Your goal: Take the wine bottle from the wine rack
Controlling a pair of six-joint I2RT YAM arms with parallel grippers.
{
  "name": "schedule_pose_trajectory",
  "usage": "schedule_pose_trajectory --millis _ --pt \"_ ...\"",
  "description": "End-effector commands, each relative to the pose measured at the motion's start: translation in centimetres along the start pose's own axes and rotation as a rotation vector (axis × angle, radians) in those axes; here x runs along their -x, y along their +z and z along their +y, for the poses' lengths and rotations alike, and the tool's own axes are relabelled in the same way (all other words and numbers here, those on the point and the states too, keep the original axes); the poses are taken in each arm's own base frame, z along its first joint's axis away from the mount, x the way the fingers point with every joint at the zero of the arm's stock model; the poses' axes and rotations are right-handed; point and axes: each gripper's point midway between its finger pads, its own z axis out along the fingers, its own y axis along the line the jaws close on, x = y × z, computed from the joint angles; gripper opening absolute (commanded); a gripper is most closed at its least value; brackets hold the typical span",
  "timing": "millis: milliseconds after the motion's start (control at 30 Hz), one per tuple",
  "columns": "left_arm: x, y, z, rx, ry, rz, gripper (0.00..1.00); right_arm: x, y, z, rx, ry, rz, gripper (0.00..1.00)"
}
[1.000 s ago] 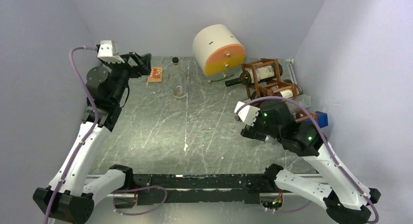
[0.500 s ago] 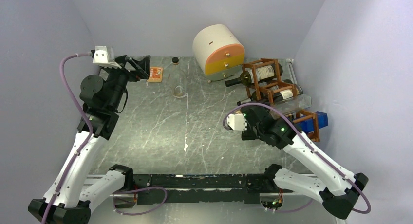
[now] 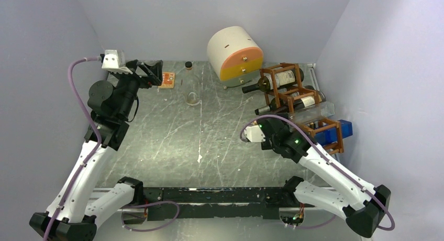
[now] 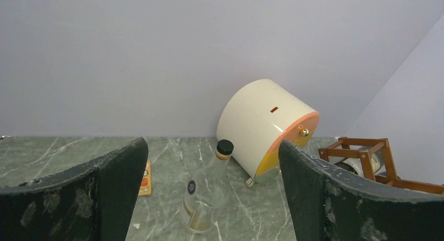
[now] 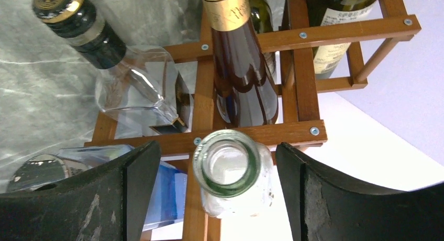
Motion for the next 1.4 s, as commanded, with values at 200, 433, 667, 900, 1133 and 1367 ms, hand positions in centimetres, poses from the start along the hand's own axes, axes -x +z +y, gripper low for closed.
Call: schedule_pose_trajectory --millis 200,433,667,900,1133,1367 --pt "0.1 0.2 -0.1 -0.001 0.012 -0.025 0.98 -0.6 1.4 -1.0 -0.041 -0.01 0.005 0.72" --pt "0.2 0.1 -0.1 -0.001 0.014 -0.029 0.98 -0.4 1.8 -1.1 -0.065 0.004 -0.015 0.6" --pt "0.0 0.1 0.0 0.001 0.015 -0.029 0.98 -0.8 1.7 -1.1 -0.073 0.005 0.004 0.37" --pt "0.1 0.0 -0.1 0.001 0.018 -0.033 0.98 -1.2 0.1 -2.5 -0.102 0.059 -0.008 0.12" --pt "-0.3 0.1 0.1 0.006 0.022 -0.027 0.98 -1.8 -1.9 -3.8 -0.15 0.142 -0.042 0.0" --pt "-0.4 0.1 0.3 0.016 0.027 -0.03 0.98 -1.9 -4.5 -6.1 -0.257 0.33 -0.132 0.0"
